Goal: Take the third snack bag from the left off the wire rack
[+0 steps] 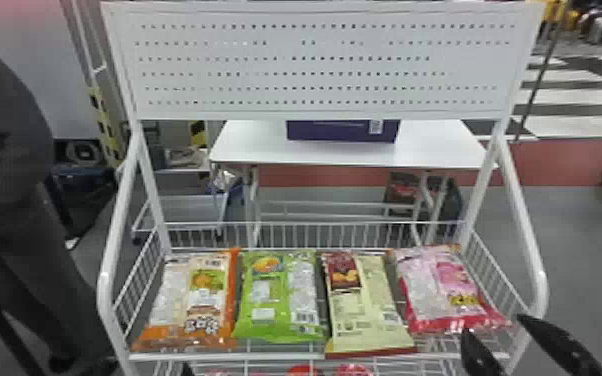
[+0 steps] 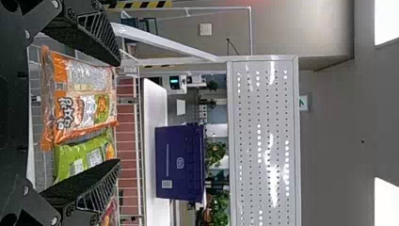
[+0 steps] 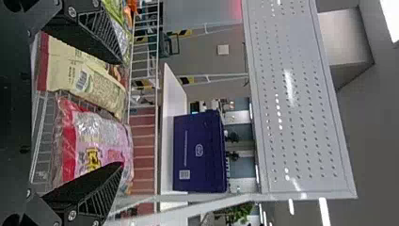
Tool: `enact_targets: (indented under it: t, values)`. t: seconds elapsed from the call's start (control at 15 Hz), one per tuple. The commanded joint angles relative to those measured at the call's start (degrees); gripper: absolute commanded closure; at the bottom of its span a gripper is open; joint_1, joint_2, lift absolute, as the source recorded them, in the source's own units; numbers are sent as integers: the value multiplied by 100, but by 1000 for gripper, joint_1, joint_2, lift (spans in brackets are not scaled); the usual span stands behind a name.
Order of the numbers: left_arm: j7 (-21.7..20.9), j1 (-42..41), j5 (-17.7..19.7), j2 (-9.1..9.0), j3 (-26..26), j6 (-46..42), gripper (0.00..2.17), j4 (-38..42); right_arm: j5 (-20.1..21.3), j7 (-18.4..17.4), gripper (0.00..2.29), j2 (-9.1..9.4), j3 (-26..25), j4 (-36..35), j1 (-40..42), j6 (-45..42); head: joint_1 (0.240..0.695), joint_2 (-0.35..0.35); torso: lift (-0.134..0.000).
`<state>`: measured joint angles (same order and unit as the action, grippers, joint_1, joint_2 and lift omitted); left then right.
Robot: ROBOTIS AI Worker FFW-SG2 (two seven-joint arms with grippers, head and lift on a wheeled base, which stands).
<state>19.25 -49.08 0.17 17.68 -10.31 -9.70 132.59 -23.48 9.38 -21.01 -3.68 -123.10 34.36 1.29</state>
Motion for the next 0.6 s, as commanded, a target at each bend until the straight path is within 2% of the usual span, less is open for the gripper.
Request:
enact_targets:
  t: [0.0,0.2,0.33,0.53]
  values:
    - [0,30,-35,-19,-76,-1,167,-40,292,-130,130,44,720,515,-1045,676,499,0,0]
    - [0,38,-61,-46,-94,17,167,-84,441,-156,130,202,1440,1578,-2328,1203,499,0,0]
    - [17,38,-61,-37,-94,17,167,-128,318,-112,127,281,1783,2299,-3023,1449,499,0,0]
    - [44,38,-61,-28,-76,17,167,-198,265,-7,130,519,2143,3037,-3664,1590,499,0,0]
